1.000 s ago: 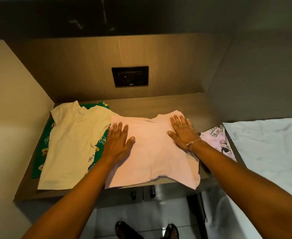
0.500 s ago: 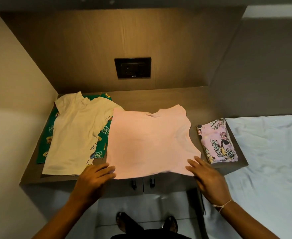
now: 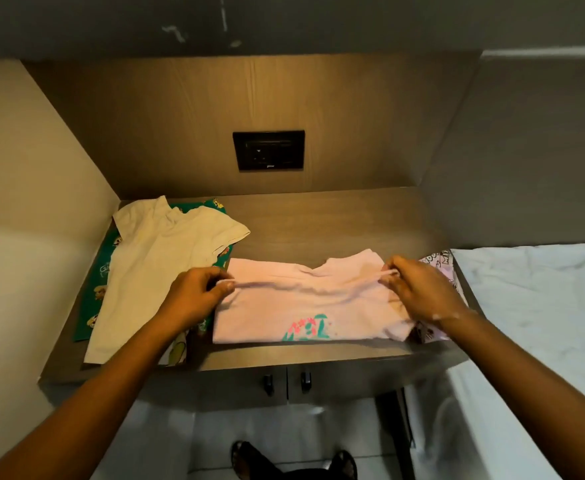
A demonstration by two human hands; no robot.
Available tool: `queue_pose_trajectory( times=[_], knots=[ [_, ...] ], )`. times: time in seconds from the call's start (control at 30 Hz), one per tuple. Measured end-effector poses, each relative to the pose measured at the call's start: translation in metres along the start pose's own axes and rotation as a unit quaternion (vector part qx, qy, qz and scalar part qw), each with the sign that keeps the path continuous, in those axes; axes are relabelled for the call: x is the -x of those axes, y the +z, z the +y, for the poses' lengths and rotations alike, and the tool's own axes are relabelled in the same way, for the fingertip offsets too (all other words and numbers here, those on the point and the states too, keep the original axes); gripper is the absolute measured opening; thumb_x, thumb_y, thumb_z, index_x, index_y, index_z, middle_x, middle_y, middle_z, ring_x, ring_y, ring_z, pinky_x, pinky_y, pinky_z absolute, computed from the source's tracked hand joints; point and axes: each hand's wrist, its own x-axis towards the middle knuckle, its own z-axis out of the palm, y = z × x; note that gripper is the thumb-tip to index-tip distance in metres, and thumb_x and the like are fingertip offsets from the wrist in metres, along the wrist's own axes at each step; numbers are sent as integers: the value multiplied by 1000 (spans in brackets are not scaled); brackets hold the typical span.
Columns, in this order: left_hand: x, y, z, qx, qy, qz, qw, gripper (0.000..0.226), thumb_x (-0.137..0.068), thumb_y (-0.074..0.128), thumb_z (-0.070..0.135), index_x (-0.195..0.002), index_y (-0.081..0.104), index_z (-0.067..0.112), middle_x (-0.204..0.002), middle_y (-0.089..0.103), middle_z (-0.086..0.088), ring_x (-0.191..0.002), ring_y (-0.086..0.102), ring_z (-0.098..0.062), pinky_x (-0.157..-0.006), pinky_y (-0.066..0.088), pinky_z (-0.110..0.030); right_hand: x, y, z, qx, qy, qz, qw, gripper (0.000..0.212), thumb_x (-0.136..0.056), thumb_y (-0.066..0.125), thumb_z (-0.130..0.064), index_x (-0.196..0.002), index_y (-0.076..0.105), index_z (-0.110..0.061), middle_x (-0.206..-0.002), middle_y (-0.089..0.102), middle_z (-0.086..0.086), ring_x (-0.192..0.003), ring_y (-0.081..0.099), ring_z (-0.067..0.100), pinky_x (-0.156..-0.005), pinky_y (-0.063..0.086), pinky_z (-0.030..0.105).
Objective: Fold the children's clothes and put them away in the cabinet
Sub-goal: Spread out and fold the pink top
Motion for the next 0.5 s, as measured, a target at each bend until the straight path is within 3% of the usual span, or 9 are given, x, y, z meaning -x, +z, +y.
queue_pose_trajectory(
  times=[0.2, 0.37, 0.43, 0.5],
  knots=[
    [-71, 14, 10, -163, -24, 6, 986, 26, -90, 63, 35, -110, 70, 20, -107, 70, -4, -87, 60, -19, -74, 49, -28, -78, 18, 15, 153, 34, -25, 987, 22, -93, 55, -35, -111, 60, -24, -118, 64, 5, -109, 54, 25, -92, 46, 41],
    [-87, 31, 8, -377, 115, -23, 919, 43, -90, 58, 42, -131, 54, 28, -134, 55, 0, -119, 46, -25, -94, 42, -39, -92, 26, 10, 162, -26, -99, 982, 51, -87, 63, -36, -135, 48, -31, -136, 53, -1, -125, 45, 24, -101, 40, 42],
    [-89, 35, 10, -407, 143, -47, 901, 44, -92, 57, 39, -135, 50, 32, -137, 53, 1, -122, 42, -24, -96, 35, -40, -96, 26, 7, 180, -47, -126, 974, 52, -87, 64, -35, -137, 48, -31, -137, 52, -1, -125, 44, 24, -101, 40, 41],
    [-92, 36, 13, -391, 149, -54, 907, 38, -91, 58, 34, -129, 54, 32, -131, 57, 3, -118, 42, -21, -94, 30, -40, -100, 27, 6, 183, -46, -131, 973, 47, -87, 64, -35, -132, 52, -31, -131, 57, -1, -121, 47, 24, -99, 42, 40]
  ],
)
